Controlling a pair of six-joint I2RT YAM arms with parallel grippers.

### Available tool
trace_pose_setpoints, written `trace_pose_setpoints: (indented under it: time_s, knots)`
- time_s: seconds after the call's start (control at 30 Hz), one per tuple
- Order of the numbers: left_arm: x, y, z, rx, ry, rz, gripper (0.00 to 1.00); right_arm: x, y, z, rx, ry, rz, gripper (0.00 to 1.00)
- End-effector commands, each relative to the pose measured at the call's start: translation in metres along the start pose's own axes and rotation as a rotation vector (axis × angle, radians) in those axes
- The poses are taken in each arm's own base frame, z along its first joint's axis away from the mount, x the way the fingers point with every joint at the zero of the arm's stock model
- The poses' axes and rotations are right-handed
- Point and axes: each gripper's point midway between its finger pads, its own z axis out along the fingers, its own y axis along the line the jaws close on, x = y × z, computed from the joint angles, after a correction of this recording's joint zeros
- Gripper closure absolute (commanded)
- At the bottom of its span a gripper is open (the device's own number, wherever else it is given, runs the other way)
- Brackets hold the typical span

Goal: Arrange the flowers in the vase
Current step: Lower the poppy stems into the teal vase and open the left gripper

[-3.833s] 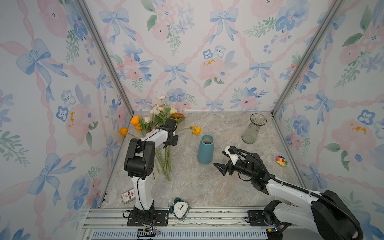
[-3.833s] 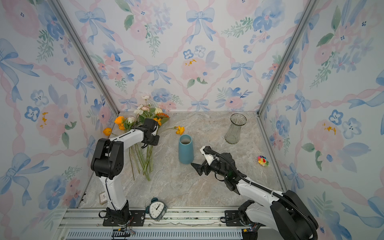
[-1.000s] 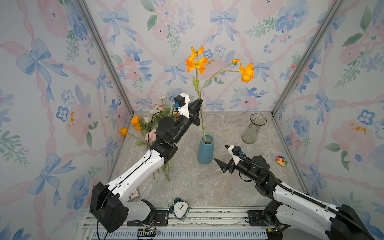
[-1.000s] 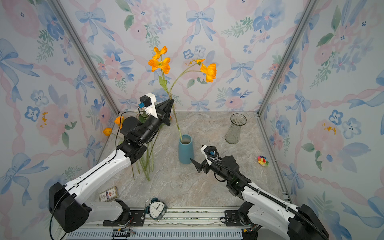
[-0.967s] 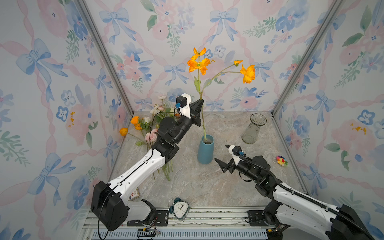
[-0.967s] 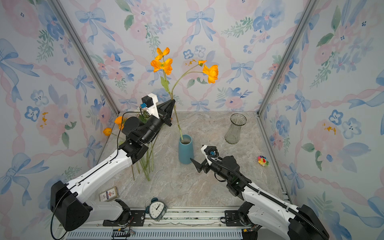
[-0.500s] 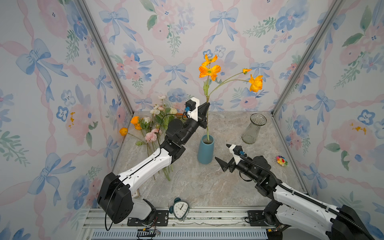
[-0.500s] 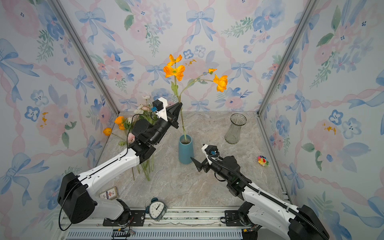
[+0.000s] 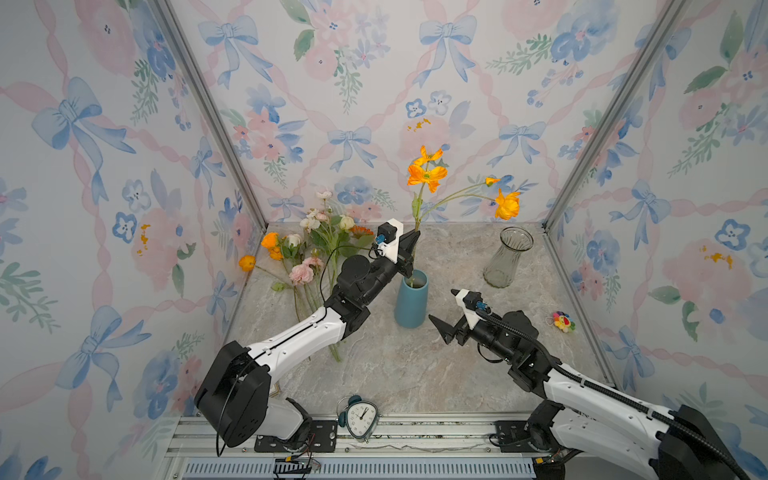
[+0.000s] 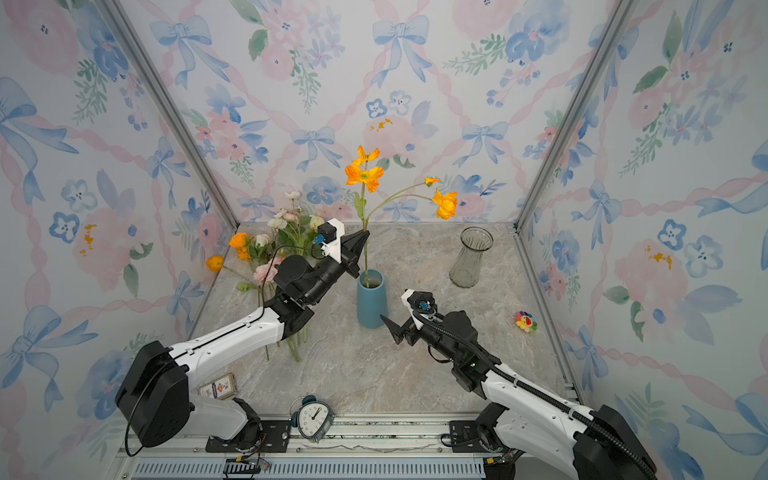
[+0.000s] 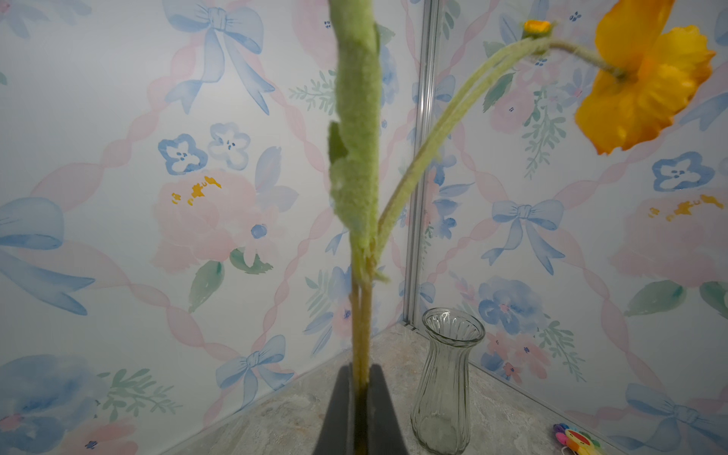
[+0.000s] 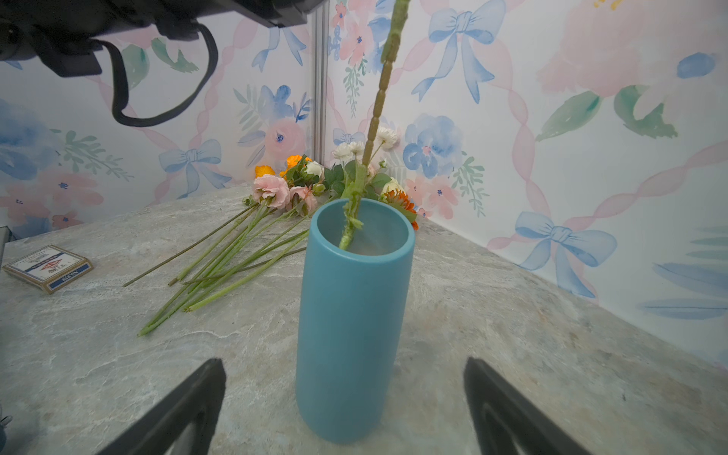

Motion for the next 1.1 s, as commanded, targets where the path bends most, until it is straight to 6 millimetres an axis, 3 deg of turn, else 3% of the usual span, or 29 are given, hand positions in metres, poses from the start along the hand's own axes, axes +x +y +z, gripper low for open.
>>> trace_pose_setpoints:
  time_s: [0.0, 0.6, 1.07]
  knots:
    - [-0.002, -0.011, -0.003, 0.050, -0.043, -0.029, 1.00, -0.006, 0.002, 0.000, -0.002, -0.021, -0.025, 0.03]
    - [0.069, -0.029, -0.024, 0.105, 0.083, -0.068, 1.00, -0.005, 0.003, 0.001, -0.007, -0.018, -0.021, 0.03]
    - [0.086, -0.028, -0.023, 0.096, 0.121, -0.087, 0.93, -0.006, 0.004, -0.001, -0.012, -0.023, -0.021, 0.03]
